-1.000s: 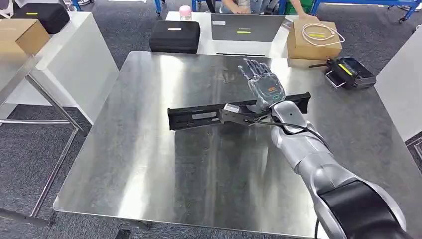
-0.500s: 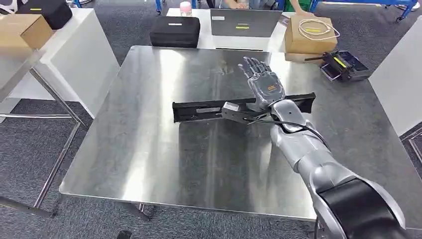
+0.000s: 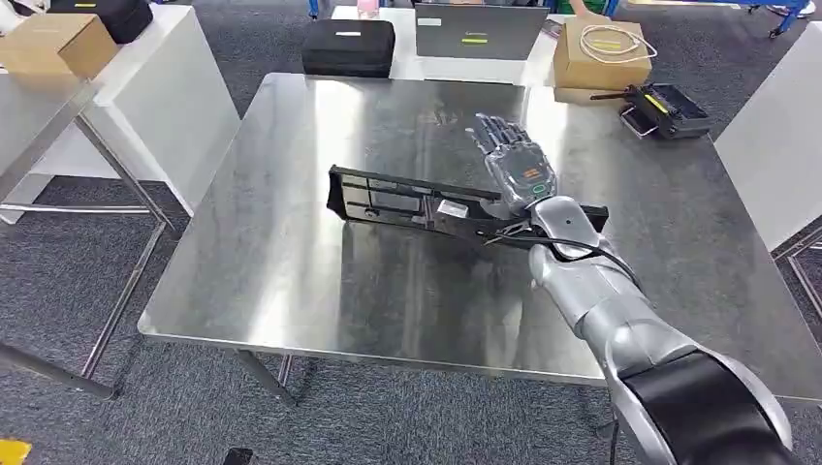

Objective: Take the parts from the cabinet and place them on the table.

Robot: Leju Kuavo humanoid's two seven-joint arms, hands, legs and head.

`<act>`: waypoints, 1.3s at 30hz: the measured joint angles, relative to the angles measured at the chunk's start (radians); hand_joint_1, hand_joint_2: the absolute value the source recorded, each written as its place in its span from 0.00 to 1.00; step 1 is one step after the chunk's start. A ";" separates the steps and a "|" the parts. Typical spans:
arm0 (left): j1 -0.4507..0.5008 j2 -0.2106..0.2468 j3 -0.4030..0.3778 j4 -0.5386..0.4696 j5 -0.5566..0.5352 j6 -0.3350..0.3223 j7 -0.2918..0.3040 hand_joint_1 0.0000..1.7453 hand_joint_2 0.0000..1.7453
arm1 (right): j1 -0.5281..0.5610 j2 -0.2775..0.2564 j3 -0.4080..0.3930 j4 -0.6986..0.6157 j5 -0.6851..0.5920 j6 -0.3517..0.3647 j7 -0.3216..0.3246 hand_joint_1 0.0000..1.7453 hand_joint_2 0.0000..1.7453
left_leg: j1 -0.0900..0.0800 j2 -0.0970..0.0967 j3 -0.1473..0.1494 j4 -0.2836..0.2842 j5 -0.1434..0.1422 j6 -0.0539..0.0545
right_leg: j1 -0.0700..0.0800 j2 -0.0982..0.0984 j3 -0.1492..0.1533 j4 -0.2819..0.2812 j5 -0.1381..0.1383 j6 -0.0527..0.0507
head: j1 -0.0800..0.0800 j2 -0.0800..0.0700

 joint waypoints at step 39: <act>-0.008 0.006 0.031 -0.002 -0.018 -0.011 0.026 0.00 0.00 | -0.010 -0.020 -0.129 0.069 -0.228 0.866 0.135 0.00 1.00 | 0.018 -0.003 -0.098 0.329 -0.192 -0.031 | -0.015 -0.007 -0.053 -0.004 0.050 -0.035 | -0.011 0.000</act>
